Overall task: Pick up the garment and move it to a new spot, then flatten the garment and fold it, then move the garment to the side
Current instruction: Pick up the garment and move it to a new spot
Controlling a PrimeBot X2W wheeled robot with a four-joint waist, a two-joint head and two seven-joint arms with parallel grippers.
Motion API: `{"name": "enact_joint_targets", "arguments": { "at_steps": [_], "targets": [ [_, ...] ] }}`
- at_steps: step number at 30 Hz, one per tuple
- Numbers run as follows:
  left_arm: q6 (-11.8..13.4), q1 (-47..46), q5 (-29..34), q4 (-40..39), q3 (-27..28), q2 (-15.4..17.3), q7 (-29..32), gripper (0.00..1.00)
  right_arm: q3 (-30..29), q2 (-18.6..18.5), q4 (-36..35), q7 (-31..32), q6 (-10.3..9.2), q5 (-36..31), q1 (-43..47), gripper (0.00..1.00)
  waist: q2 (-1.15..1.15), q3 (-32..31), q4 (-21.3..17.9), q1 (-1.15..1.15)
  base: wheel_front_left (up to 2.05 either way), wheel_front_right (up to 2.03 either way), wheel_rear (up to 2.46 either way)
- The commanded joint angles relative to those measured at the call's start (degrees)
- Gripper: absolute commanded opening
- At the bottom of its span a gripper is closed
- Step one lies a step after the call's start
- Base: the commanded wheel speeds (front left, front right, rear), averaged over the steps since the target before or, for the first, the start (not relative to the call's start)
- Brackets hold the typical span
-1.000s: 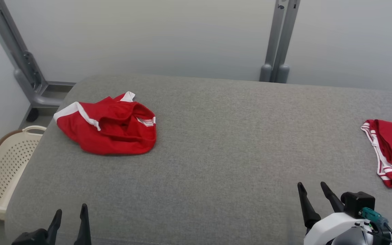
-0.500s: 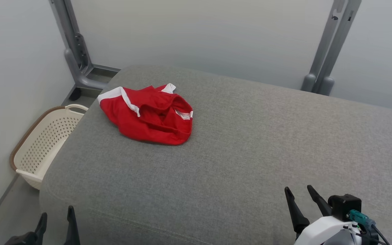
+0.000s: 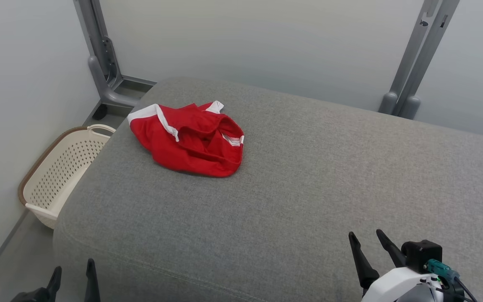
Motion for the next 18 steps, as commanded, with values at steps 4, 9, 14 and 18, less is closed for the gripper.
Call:
{"name": "enact_joint_targets", "arguments": {
  "at_steps": [4, 9, 14, 18],
  "targets": [
    [-1.2, -3.1, 0.1, 1.7, -0.9, 0.6, 2.3, 1.0, -0.7, -0.1, -0.6, 0.5, -0.01, -0.9, 0.5, 1.0, 0.0, 0.6, -0.7, 0.0, 0.0, 0.0, 0.0],
    [-3.1, -10.3, -0.2, 7.2, -2.8, 0.4, 7.5, 1.0, -1.5, -0.1, -2.4, 1.9, -0.01, -2.6, 0.1, 1.0, 0.0, 1.7, -1.1, 0.0, 0.0, 0.0, 0.0],
    [-3.3, -21.8, -3.4, 14.5, -2.7, -2.3, 15.5, 1.0, -1.7, -0.2, -6.4, 4.6, -0.01, -5.3, -1.5, 1.0, 0.0, 6.0, -2.3, 0.0, 0.0, 0.0, 0.0],
    [-3.3, -32.2, -4.3, 20.1, -2.0, -3.4, 19.5, 1.0, -1.0, -0.2, -10.2, 7.3, -0.01, -7.9, -3.0, 1.0, 0.0, 10.8, -4.3, 0.0, 0.0, 0.0, 0.0]
  ]
}}
